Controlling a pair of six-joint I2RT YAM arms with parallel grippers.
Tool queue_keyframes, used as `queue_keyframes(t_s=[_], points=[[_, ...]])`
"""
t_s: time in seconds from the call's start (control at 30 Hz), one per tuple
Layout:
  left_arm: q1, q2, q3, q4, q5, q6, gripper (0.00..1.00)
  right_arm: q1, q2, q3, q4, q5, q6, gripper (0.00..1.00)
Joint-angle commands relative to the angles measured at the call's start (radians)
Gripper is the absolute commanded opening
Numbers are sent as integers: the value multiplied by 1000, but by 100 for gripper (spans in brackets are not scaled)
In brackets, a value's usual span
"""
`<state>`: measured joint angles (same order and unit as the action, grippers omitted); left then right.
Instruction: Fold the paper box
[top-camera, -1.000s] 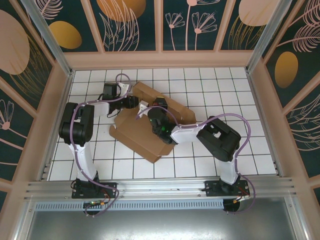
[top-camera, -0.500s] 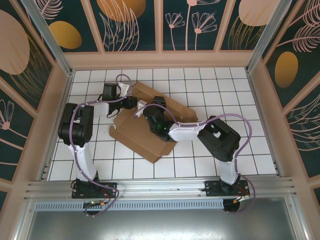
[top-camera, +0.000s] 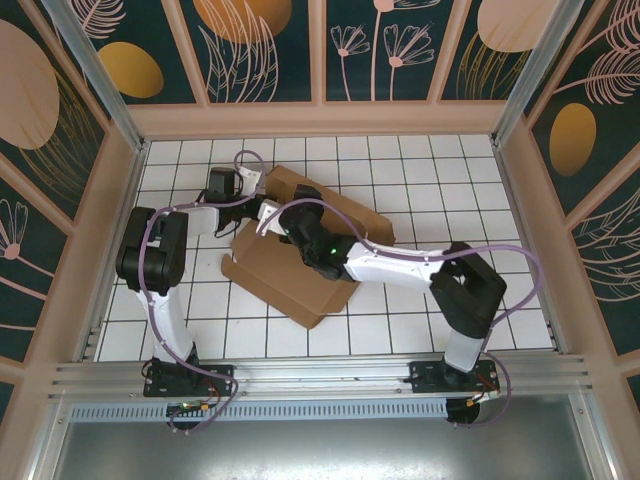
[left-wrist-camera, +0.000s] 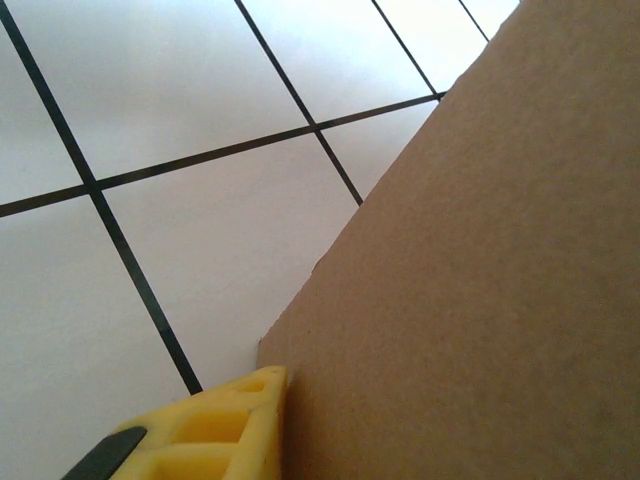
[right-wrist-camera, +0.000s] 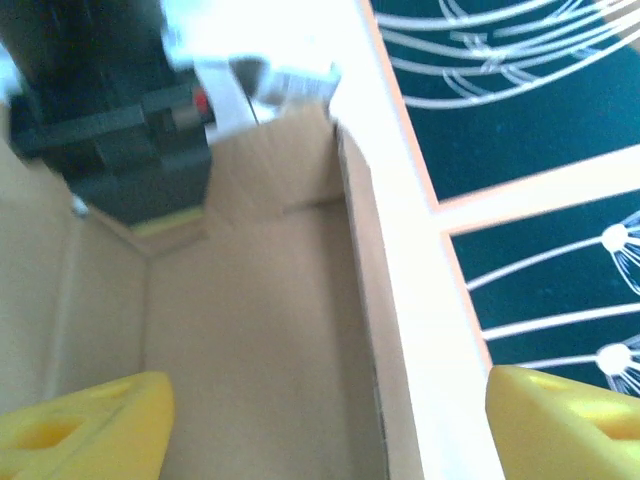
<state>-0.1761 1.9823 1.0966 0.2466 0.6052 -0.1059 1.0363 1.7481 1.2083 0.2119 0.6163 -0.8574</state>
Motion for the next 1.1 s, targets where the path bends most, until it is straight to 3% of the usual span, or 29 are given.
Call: queue_keyframes(t_s=[0.0, 0.23, 0.33, 0.5, 0.6, 1.07], points=[[-6, -29, -25, 46, 34, -11, 24, -5, -89, 53, -29, -163, 212, 83], [-44, -63, -94, 187, 1, -31, 25, -213, -93, 220, -189, -381, 782, 82], [-73, -92, -118, 242, -38, -34, 25, -352, -24, 354, -346, -596, 1054, 82], [-101, -110, -166, 306, -74, -65, 25, -484, 44, 387, -335, -955, 1316, 82], [-111, -89, -150, 306, -74, -79, 25, -530, 106, 413, -369, -1102, 1341, 82], [-117, -19, -96, 267, -88, -77, 26, -530, 362, 594, -524, -1227, 1239, 79]])
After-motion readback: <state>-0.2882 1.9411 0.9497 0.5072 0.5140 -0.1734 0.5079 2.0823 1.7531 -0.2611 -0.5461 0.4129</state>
